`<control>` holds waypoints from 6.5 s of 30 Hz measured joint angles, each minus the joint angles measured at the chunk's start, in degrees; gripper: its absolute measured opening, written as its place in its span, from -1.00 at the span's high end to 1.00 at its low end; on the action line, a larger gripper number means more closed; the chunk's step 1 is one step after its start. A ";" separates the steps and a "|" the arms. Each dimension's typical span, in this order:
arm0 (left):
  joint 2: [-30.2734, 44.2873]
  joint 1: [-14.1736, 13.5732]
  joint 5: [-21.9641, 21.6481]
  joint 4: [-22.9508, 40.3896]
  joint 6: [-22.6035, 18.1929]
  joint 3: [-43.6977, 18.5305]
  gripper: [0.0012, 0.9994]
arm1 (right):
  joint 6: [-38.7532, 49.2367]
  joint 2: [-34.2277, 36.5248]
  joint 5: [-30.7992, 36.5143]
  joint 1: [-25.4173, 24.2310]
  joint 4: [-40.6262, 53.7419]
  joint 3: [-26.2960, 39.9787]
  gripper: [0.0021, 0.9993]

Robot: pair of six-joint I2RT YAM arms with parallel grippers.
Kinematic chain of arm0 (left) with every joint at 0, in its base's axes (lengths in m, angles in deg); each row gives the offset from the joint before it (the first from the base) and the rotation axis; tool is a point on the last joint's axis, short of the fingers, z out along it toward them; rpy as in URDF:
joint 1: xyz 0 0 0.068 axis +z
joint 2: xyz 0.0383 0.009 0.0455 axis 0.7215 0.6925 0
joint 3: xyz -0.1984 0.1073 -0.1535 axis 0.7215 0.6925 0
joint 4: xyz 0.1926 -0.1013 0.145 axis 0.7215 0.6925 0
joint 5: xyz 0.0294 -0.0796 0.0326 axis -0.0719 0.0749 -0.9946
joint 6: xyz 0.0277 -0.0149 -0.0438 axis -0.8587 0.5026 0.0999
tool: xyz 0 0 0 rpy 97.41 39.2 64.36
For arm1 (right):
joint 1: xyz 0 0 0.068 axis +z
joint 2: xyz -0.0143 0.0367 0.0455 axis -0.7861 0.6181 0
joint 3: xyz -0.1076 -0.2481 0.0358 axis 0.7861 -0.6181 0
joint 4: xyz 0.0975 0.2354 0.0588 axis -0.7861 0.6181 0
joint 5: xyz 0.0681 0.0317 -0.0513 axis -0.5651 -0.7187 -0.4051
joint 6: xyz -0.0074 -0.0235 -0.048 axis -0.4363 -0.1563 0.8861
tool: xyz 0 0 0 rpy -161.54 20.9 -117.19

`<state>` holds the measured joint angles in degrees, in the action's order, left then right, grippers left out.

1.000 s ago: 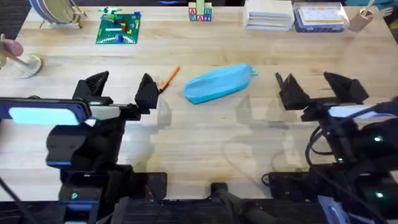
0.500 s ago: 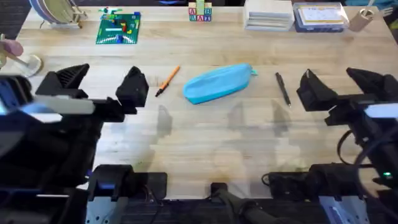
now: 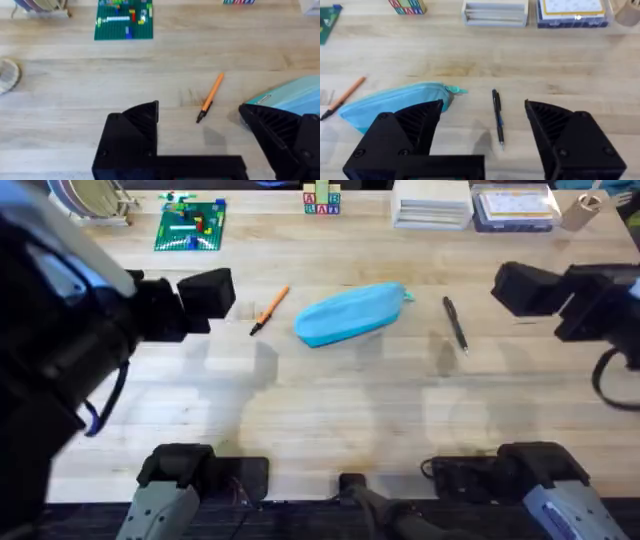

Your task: Unzip the bag, pick up the pens from the table one at a time and place them inside, then zip the bag closed.

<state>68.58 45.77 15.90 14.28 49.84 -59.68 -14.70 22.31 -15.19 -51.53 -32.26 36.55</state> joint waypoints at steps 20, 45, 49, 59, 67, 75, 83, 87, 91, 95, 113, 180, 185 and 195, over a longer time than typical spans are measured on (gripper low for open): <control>23.73 0.00 0.02 13.98 0.00 -15.94 -0.99 | 2.25 32.88 -0.24 0.00 22.02 24.44 -1.00; 25.78 0.00 0.02 15.06 0.00 -16.02 -0.99 | 2.47 35.16 -0.37 0.00 22.17 24.51 -1.00; 25.78 0.00 0.02 14.87 0.00 -16.02 -0.99 | 2.47 35.16 -0.37 0.00 22.19 24.51 -1.00; 25.78 0.00 1.76 14.62 -3.78 -16.02 -0.99 | 2.47 35.16 -0.37 0.00 22.17 24.53 -1.00; 25.78 0.00 13.63 14.62 -20.93 -16.02 -0.99 | 2.47 35.16 -0.37 0.00 22.18 24.53 -1.00; 25.78 0.00 25.34 14.60 -33.86 -16.02 -0.98 | 2.47 35.16 -0.37 0.00 22.19 24.53 -1.00; 27.58 5.09 40.73 15.27 -45.34 -16.20 -0.98 | 2.47 35.16 -0.37 0.00 22.17 24.53 -1.00; 31.13 8.12 48.56 16.08 -50.30 -16.20 -0.98 | 2.47 35.16 -0.37 0.00 22.17 24.53 -1.00; 34.45 8.66 52.66 15.87 -53.74 -16.20 -0.99 | 2.47 35.16 -0.37 0.00 22.18 24.53 -1.00; 37.62 8.66 54.37 14.73 -55.48 -16.20 -0.99 | 2.47 35.16 -0.37 0.00 22.18 24.53 -1.00; 48.48 8.66 58.62 25.52 -79.57 -16.22 -0.99 | 2.47 35.16 -0.37 0.00 22.17 24.53 -1.00; 60.77 8.70 64.40 17.87 -98.59 -9.30 -0.99 | 2.48 35.16 -0.37 0.00 22.19 24.53 -1.00; 60.77 8.70 64.76 14.78 -97.85 -9.01 -0.99 | 2.49 35.16 -0.37 0.00 22.17 24.53 -1.00; 62.97 8.70 66.10 3.70 -84.64 -9.01 -0.99 | 2.48 35.16 -0.37 0.00 22.19 24.53 -1.00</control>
<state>131.56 54.47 82.00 17.98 -34.79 -68.69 -12.22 57.47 -15.56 -51.53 -10.07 61.08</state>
